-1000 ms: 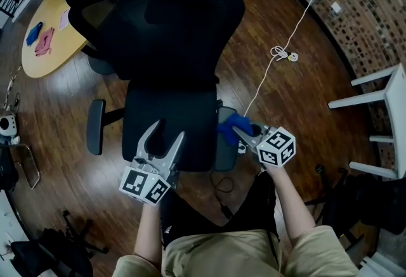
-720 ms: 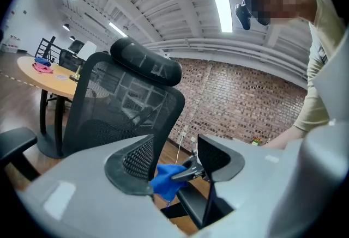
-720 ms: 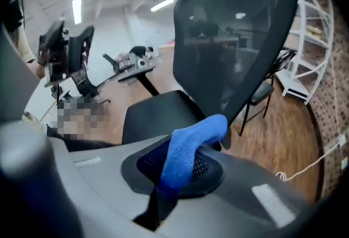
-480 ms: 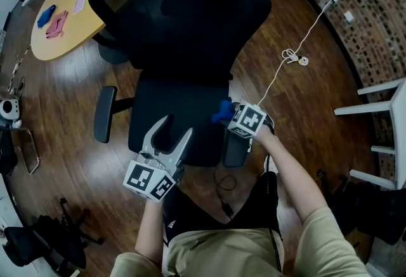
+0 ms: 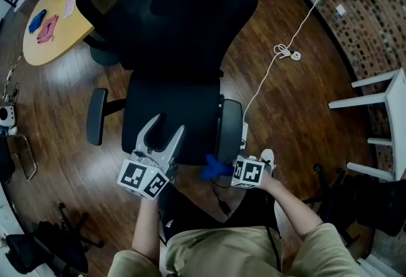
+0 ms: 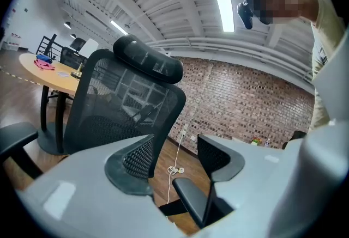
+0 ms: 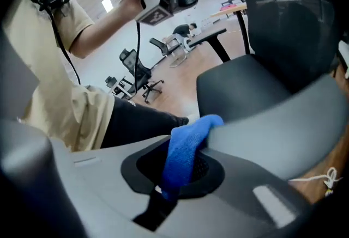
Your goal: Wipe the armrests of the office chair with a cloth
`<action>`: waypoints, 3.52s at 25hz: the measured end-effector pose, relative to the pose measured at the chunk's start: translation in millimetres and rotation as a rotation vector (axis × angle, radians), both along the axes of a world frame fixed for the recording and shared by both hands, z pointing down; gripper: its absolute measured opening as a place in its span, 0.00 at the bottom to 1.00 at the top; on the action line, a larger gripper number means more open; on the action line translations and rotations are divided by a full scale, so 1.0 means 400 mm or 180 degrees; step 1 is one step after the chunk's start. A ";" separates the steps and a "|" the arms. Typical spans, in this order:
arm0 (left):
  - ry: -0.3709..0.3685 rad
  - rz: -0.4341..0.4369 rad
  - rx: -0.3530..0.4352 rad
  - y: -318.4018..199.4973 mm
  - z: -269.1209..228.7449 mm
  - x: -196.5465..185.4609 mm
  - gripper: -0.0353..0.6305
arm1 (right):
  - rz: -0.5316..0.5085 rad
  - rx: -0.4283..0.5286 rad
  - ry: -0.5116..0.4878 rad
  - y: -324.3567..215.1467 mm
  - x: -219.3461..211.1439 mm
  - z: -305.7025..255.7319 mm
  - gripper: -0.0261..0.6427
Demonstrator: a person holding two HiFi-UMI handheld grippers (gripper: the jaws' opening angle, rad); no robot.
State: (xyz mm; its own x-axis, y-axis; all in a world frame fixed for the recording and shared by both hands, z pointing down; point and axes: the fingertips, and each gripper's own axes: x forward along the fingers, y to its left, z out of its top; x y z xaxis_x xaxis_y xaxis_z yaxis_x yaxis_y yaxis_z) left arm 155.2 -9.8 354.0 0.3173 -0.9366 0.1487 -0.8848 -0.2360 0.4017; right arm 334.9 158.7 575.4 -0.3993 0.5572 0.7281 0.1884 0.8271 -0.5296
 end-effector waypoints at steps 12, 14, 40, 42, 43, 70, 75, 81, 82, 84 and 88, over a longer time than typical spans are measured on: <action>0.0033 0.0054 -0.0071 0.028 0.020 0.050 0.40 | 0.0622 0.0622 0.0365 -0.356 0.184 0.066 0.07; 0.0022 0.0035 -0.0083 0.035 0.023 0.040 0.40 | 0.0985 0.0883 0.0367 -0.483 0.164 0.068 0.07; 0.0136 -0.0127 -0.0143 0.054 0.214 -0.159 0.40 | -0.2411 -0.0530 0.1052 -0.463 -0.229 0.048 0.07; 0.0077 -0.0039 -0.0197 0.036 0.265 -0.175 0.40 | -0.3005 -0.0930 0.1471 -0.436 -0.196 0.074 0.07; 0.0070 -0.0011 -0.0230 0.028 0.287 -0.180 0.40 | -0.3305 -0.1157 0.1689 -0.426 -0.168 0.082 0.07; 0.0425 -0.0003 -0.0394 -0.059 0.406 -0.203 0.39 | -0.4159 -0.1775 0.2262 -0.491 -0.026 0.128 0.06; 0.0417 0.0027 -0.0431 -0.041 0.401 -0.191 0.38 | -0.4326 -0.1514 0.2469 -0.491 -0.006 0.186 0.07; 0.0565 -0.0038 -0.0482 -0.005 0.429 -0.208 0.38 | -0.4343 -0.0268 0.2284 -0.543 -0.025 0.409 0.07; 0.0581 -0.0045 -0.0492 0.000 0.434 -0.209 0.38 | -0.4334 -0.0035 0.2264 -0.554 -0.029 0.447 0.07; 0.0588 -0.0048 -0.0513 0.008 0.439 -0.211 0.38 | -0.4318 0.0364 0.2218 -0.573 -0.036 0.506 0.06; 0.0523 -0.0002 -0.0490 0.020 0.426 -0.208 0.38 | -0.4191 0.0689 0.1905 -0.583 -0.080 0.509 0.07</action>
